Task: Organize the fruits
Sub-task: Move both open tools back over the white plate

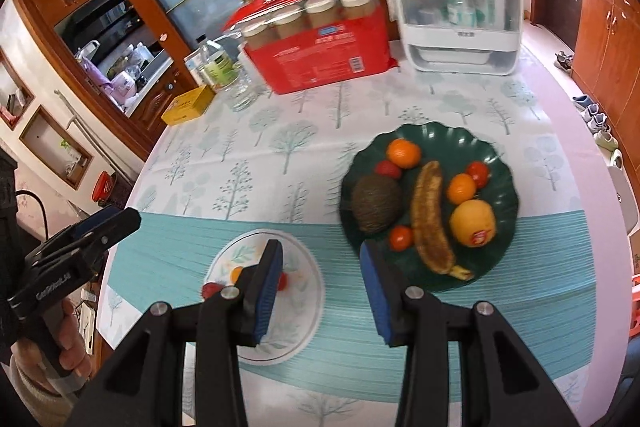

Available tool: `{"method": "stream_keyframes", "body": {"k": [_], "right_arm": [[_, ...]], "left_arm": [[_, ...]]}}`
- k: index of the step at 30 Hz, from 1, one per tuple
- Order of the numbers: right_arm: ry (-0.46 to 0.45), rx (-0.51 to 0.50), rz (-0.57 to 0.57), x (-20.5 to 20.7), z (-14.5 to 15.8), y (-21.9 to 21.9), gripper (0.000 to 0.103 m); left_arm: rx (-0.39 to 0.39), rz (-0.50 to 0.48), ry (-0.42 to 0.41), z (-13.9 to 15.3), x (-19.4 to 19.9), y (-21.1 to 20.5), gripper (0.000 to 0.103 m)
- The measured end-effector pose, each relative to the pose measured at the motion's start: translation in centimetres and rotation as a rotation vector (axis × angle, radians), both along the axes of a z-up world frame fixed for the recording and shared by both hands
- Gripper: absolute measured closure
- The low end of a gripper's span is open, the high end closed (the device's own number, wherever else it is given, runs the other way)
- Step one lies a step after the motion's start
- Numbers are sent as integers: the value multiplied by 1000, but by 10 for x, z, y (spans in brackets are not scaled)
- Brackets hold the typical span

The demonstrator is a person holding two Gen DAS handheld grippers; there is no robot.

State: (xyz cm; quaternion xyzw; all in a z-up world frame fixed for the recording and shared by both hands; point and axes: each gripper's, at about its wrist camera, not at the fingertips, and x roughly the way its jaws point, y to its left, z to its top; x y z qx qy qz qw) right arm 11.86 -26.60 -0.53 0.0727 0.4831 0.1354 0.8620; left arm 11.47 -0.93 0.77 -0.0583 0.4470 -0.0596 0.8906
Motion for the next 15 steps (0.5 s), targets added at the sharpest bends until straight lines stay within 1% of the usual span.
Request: {"method": "stream_keyframes", "body": {"k": [7, 11, 15], "right_arm": [[32, -30, 35, -2, -18, 51, 62], [62, -41, 44, -2, -35, 73, 62], [96, -47, 36, -3, -56, 87, 62]], "left_arm": [[2, -18, 76, -36, 3, 35, 39], [15, -51, 127, -66, 3, 44, 39], [15, -85, 185, -99, 4, 48, 39]]}}
